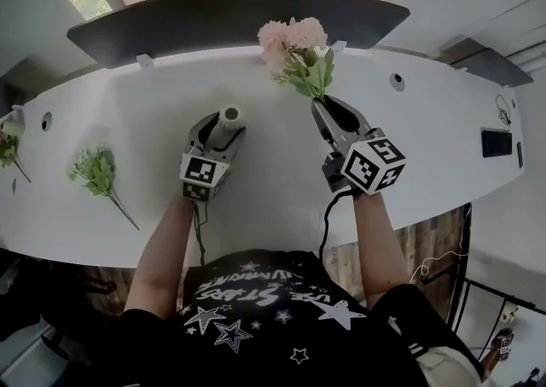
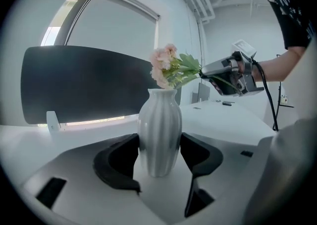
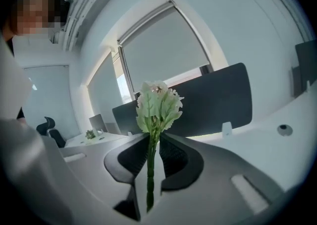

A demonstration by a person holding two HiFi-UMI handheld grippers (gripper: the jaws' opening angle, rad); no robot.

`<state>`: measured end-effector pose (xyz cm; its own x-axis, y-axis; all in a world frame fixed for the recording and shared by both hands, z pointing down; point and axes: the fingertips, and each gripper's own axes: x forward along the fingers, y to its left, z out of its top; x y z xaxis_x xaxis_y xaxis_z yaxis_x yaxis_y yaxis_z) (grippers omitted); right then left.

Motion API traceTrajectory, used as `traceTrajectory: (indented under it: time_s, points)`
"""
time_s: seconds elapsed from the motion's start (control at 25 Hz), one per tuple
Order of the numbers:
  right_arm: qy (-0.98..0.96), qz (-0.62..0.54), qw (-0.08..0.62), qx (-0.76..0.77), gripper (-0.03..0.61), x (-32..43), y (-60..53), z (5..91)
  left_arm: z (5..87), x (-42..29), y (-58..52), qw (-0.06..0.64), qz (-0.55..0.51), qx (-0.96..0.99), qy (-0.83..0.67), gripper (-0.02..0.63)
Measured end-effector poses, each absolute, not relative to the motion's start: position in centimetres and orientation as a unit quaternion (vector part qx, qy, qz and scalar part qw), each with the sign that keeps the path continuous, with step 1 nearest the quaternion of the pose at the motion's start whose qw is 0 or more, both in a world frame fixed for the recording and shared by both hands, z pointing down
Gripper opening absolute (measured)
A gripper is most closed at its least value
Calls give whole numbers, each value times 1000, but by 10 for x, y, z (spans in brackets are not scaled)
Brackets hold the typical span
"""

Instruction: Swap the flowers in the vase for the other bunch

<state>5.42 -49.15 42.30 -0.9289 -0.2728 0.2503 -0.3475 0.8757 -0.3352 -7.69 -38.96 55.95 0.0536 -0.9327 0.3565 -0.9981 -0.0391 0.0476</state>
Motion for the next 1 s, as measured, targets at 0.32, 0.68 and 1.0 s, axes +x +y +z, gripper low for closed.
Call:
traceTrajectory:
  time_s: [0.32, 0.68, 1.0]
  points:
    - [-933, 212, 95, 276, 61, 123, -533, 471, 555, -76, -392, 145, 110, 709, -681, 275]
    - [-892, 231, 137, 364, 61, 181, -563, 527, 561, -77, -389, 156, 121, 706, -681, 275]
    - [-876, 244, 177, 378, 75, 191, -558, 557, 568, -77, -387, 164, 123, 701, -683, 275]
